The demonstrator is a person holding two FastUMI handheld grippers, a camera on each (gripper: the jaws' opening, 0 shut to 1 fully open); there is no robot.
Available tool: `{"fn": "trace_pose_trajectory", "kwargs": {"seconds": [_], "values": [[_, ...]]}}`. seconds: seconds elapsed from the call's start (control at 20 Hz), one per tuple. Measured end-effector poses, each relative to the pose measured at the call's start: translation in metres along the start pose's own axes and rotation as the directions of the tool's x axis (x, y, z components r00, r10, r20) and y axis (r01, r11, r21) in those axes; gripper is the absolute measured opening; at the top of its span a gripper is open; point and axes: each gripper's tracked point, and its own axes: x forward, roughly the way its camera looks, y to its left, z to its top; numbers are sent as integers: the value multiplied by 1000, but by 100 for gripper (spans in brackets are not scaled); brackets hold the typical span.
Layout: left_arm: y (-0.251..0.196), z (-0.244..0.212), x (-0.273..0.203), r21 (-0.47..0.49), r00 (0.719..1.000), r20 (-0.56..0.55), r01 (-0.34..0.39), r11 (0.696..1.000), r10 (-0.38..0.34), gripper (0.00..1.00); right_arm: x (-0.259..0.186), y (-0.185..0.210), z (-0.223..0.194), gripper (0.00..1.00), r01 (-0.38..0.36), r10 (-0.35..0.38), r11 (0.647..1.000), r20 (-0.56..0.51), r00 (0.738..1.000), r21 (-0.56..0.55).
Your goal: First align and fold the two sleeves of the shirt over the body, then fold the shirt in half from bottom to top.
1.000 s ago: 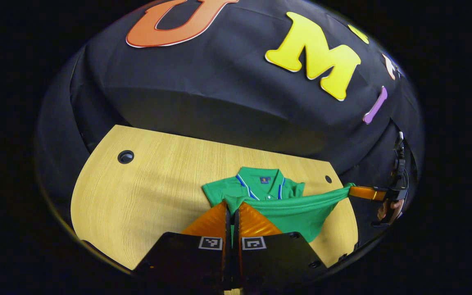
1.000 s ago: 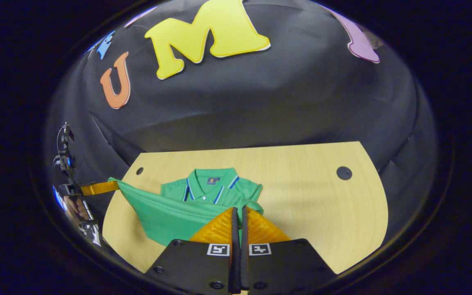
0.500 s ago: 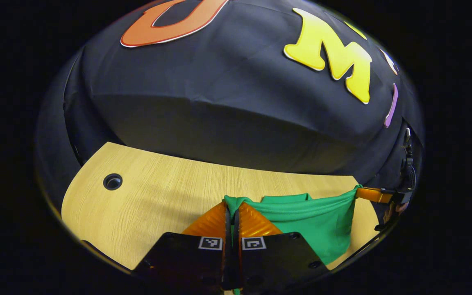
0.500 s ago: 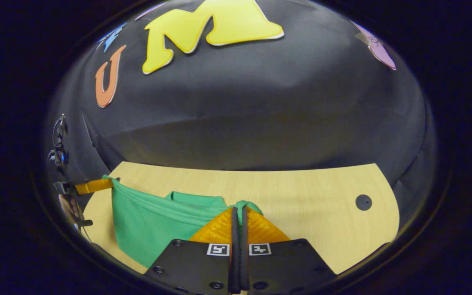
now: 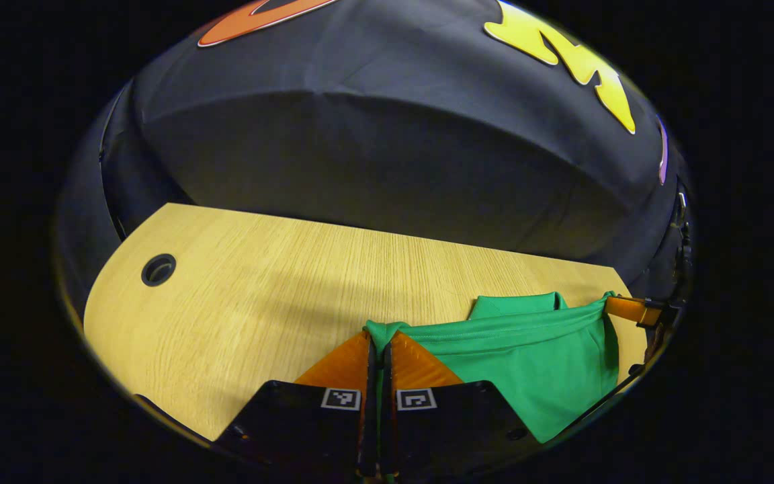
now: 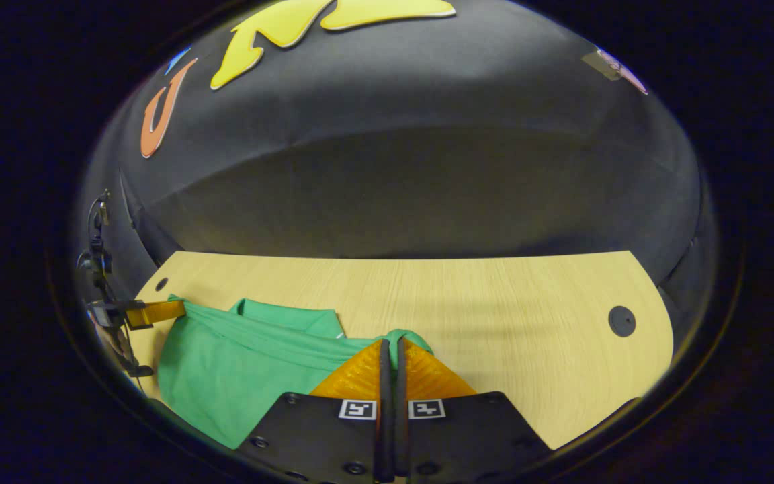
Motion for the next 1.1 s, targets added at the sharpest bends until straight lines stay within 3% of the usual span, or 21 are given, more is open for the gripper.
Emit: {"fn": "trace_pose_trajectory", "kwargs": {"seconds": [0.05, 0.2, 0.25, 0.3, 0.45, 0.6, 0.7, 0.75, 0.9, 0.95, 1.1], "values": [[3, -4, 2, 1, 1000, -8, -15, 1000, 15, 8, 1, 0, -2, 0, 0, 0, 1000, -2, 1000, -1], [0, 1, -5, 0, 1000, 5, -20, 1000, 20, 13, -2, 2, -2, 9, 9, -9, 1000, -4, 1000, -6], [-2, 6, -11, -1, 1000, 15, -22, 1000, 22, 17, -6, 3, 3, 4, 10, -9, 1000, 14, 1000, -21], [-5, 13, -18, -2, 999, 30, -21, 1000, 21, 33, -15, 6, 9, 20, 10, -9, 1000, 34, 999, -24], [-8, 37, -46, 12, 995, 91, -47, 999, 46, 86, -50, 14, 30, 56, 29, -27, 1000, 113, 993, -13], [-19, 71, -92, 17, 983, 176, -60, 998, 57, 86, -95, 26, 48, 91, 48, -46, 999, 185, 982, -7], [-27, 94, -134, 19, 971, 233, -55, 998, 49, 87, -135, 36, 61, 92, 48, -39, 998, 238, 971, -30], [-32, 107, -158, 28, 962, 271, -52, 998, 43, 87, -158, 41, 70, 99, 45, -31, 998, 268, 963, -46], [-59, 142, -247, 39, 922, 387, -24, 999, 7, 90, -235, 58, 98, 99, 51, -13, 994, 374, 927, -93], [-68, 149, -278, 39, 905, 426, -18, 999, 0, 94, -262, 65, 106, 92, 55, -6, 993, 409, 912, -109], [-84, 155, -362, 40, 849, 529, -33, 999, 7, 94, -340, 86, 116, 91, 80, 5, 986, 505, 863, -147]]}}
